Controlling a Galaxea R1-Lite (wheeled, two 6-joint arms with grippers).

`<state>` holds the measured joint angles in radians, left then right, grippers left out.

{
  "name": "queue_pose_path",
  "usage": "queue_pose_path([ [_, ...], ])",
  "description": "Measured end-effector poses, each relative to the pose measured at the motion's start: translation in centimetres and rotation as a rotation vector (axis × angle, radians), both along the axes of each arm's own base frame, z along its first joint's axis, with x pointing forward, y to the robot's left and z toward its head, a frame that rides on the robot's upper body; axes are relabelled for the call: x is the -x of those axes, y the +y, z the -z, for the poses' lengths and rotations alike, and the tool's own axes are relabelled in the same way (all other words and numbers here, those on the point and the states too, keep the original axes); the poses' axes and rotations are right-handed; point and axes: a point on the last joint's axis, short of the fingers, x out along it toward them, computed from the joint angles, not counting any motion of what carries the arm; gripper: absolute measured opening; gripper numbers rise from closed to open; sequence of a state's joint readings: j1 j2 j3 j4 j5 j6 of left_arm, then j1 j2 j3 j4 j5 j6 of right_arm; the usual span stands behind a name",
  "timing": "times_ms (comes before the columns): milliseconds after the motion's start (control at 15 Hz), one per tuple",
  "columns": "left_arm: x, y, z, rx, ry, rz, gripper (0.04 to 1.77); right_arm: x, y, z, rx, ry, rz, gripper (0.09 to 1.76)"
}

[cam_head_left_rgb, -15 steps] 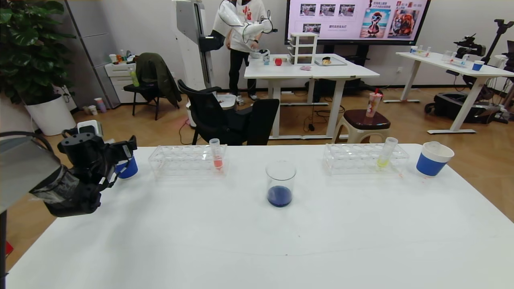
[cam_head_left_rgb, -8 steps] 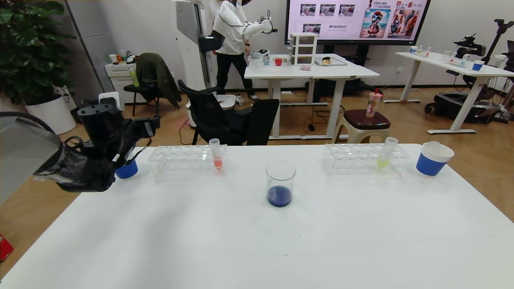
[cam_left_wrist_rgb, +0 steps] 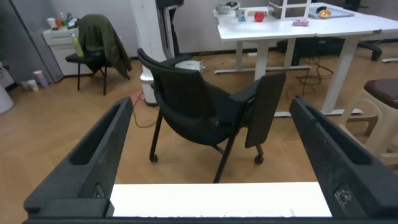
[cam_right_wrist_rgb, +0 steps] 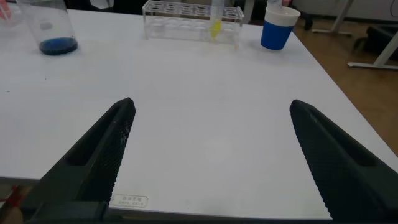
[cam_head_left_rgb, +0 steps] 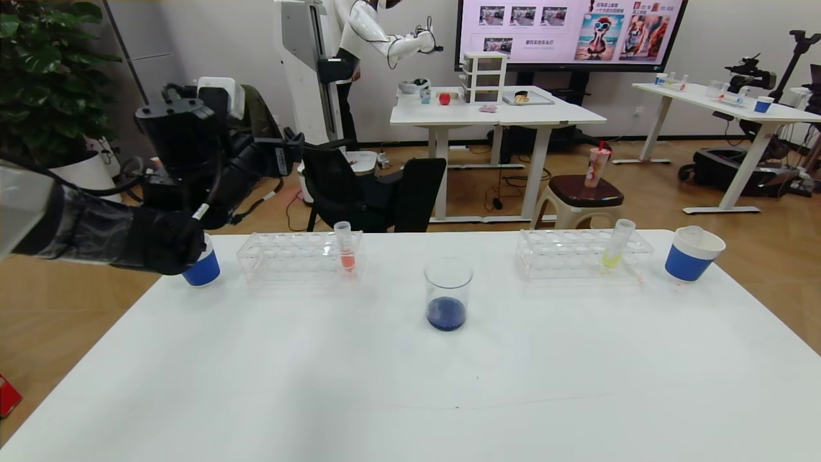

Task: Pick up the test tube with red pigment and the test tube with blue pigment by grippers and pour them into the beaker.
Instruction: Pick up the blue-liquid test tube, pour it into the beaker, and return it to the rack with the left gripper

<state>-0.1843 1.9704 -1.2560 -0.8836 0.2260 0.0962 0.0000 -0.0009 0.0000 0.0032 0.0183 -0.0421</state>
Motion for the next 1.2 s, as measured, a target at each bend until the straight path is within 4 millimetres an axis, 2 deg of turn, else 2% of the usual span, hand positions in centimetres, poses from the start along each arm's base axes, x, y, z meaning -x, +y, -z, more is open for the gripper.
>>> queue_pose_path([
  [133,2.8,0.1,-2.3,-0.034,-0.017,0.005,1.75,0.0,0.0,0.0,0.000,0.000,0.000,1.73],
  [400,10.5,2.1,-5.9,-0.092,-0.047,-0.022,1.75,0.0,0.0,0.0,0.000,0.000,0.000,1.73],
  [800,23.6,6.8,-8.6,-0.131,-0.090,-0.174,1.75,0.0,0.0,0.0,0.000,0.000,0.000,1.73],
  [1000,30.8,7.3,-8.7,-0.127,-0.122,-0.202,1.75,0.0,0.0,0.0,0.000,0.000,0.000,1.73],
  [1133,35.7,7.3,-7.4,-0.126,-0.124,-0.204,1.75,0.0,0.0,0.0,0.000,0.000,0.000,1.73],
  [1200,37.5,7.3,-6.5,-0.127,-0.109,-0.204,1.75,0.0,0.0,0.0,0.000,0.000,0.000,1.73],
])
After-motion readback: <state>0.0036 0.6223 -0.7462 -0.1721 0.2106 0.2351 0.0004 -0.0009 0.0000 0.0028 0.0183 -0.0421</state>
